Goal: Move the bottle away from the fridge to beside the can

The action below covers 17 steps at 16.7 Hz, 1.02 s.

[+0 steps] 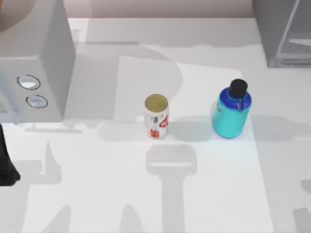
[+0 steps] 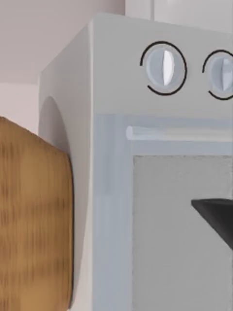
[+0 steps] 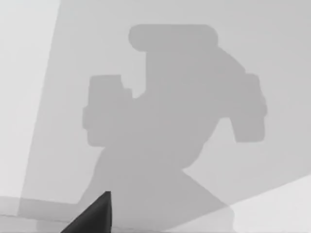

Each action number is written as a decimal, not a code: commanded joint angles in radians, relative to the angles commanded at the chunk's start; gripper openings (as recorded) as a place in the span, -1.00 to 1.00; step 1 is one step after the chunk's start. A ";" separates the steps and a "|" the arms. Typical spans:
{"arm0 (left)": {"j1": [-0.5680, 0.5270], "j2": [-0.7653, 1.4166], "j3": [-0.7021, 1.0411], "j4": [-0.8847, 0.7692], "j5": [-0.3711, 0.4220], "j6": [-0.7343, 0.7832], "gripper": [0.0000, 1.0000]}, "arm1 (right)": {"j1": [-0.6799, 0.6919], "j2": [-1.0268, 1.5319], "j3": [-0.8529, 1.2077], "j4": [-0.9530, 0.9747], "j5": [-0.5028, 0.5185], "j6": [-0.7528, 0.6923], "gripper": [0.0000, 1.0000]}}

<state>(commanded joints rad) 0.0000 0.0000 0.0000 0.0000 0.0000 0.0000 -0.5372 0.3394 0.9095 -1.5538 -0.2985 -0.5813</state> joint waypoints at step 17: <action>0.000 0.000 0.000 0.000 0.000 0.000 1.00 | -1.262 1.455 0.410 0.093 -0.648 -1.419 1.00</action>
<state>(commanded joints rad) 0.0000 0.0000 0.0000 0.0000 0.0000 0.0000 -1.7996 1.7944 1.3195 -1.4610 -0.9467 -2.0001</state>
